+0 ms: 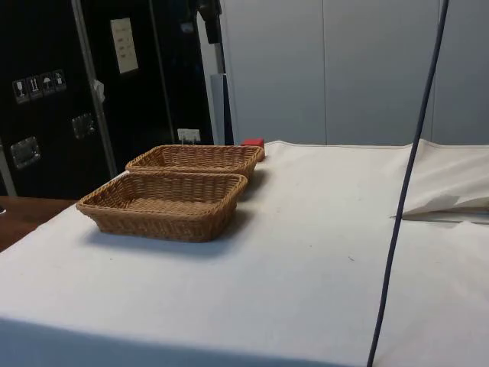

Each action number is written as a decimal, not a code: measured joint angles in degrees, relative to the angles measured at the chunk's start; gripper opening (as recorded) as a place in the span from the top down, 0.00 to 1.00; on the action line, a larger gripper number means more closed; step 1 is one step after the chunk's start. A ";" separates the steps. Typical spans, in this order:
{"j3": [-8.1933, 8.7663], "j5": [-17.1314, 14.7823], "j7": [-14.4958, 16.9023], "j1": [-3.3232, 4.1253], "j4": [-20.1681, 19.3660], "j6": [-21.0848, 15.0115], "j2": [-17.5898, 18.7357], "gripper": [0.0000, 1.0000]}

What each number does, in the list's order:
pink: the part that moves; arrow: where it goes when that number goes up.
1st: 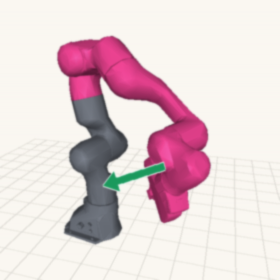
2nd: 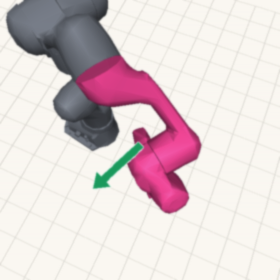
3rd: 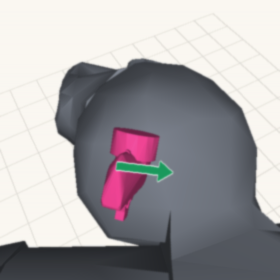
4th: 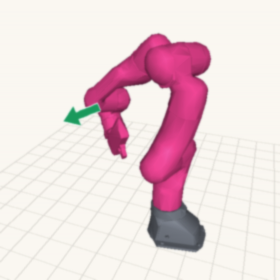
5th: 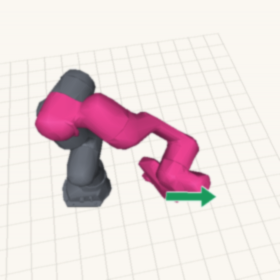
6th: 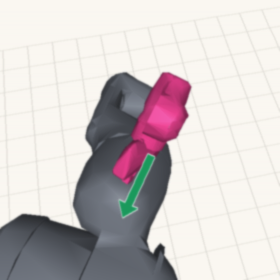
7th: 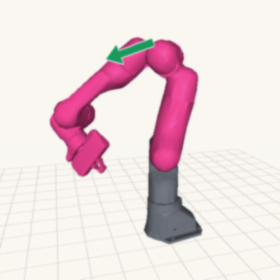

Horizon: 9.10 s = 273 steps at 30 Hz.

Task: Pick up the red cube and place it into the right basket.

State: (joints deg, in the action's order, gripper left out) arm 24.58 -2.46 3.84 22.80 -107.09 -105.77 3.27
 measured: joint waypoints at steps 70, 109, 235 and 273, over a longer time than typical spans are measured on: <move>13.52 -0.52 25.44 -4.87 -7.85 -24.29 6.59 0.00; 21.37 -23.72 42.74 -8.59 1.20 -26.81 28.82 0.00; 28.65 -59.82 62.97 -16.10 20.91 -9.68 56.61 0.00; 28.48 -61.65 63.71 -15.81 20.51 -9.22 58.33 0.97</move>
State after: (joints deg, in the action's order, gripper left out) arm 53.06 -64.11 67.55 6.99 -86.57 -114.99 61.59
